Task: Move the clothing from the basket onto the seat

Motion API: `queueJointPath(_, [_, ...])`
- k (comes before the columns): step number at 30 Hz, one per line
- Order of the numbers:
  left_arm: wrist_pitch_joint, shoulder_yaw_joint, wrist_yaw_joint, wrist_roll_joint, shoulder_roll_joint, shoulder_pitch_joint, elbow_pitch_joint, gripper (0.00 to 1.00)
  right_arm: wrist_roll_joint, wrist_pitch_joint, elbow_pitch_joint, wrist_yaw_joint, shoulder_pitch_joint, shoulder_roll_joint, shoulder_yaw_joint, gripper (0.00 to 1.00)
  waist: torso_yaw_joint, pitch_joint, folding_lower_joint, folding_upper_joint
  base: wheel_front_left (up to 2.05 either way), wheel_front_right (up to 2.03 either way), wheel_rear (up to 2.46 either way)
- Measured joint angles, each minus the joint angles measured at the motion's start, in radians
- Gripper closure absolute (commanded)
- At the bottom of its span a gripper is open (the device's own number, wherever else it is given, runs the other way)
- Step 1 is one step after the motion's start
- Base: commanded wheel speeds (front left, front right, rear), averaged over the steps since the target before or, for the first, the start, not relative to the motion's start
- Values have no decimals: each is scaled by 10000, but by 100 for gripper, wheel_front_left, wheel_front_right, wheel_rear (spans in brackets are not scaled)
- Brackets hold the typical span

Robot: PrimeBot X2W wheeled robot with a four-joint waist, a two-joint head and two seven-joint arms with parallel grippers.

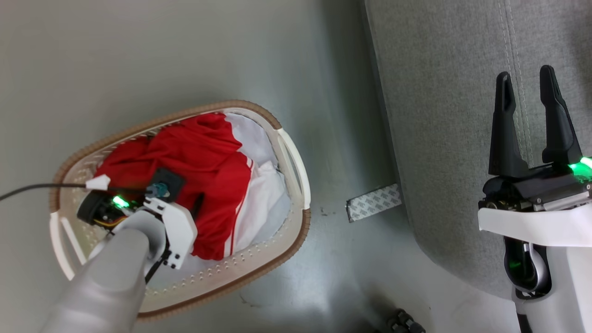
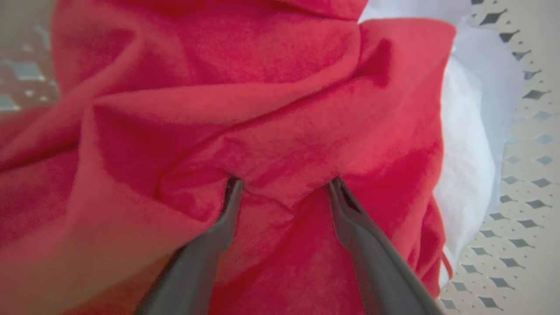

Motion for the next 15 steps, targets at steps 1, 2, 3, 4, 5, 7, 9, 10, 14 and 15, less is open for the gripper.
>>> queueJointPath(1, [-69,8,12,0,2,-85,92,0,35,0,-31,0,29,0,10,0,-44,65,0,0,0,0,0])
queueJointPath(2, [-127,-13,12,0,-2,-160,222,19,81,0,-58,0,83,0,8,0,-84,123,0,0,0,0,0])
queueJointPath(3, [-178,-50,13,8,-8,-207,341,52,88,0,-79,0,124,0,-15,0,-115,166,0,0,0,0,0])
queueJointPath(4, [-213,-75,13,8,-31,-230,435,73,94,0,-98,0,176,0,-50,0,-127,195,0,0,0,0,0])
queueJointPath(5, [-230,-115,12,8,-73,-263,577,100,127,0,-111,0,250,0,-88,0,-122,209,0,0,0,0,0])
queueJointPath(7, [-291,-148,12,-4,-128,-317,782,100,159,0,-111,0,378,0,-123,0,-110,205,-1,0,0,0,0])
queueJointPath(9, [-389,-117,10,-153,-201,-342,986,100,188,0,-107,0,429,0,-146,0,-105,175,-1,0,0,0,0])
queueJointPath(10, [-487,-84,10,-244,-261,-340,1039,100,196,0,-90,0,452,2,-176,0,-90,140,-1,0,0,0,0])
queueJointPath(14, [-1099,174,8,-876,-698,-98,1174,100,261,0,173,0,550,4,-278,0,129,-348,-1,0,0,0,0])
queueJointPath(15, [-1187,198,6,-957,-765,15,1170,100,259,0,242,0,563,6,-301,0,186,-488,-1,0,0,0,0])
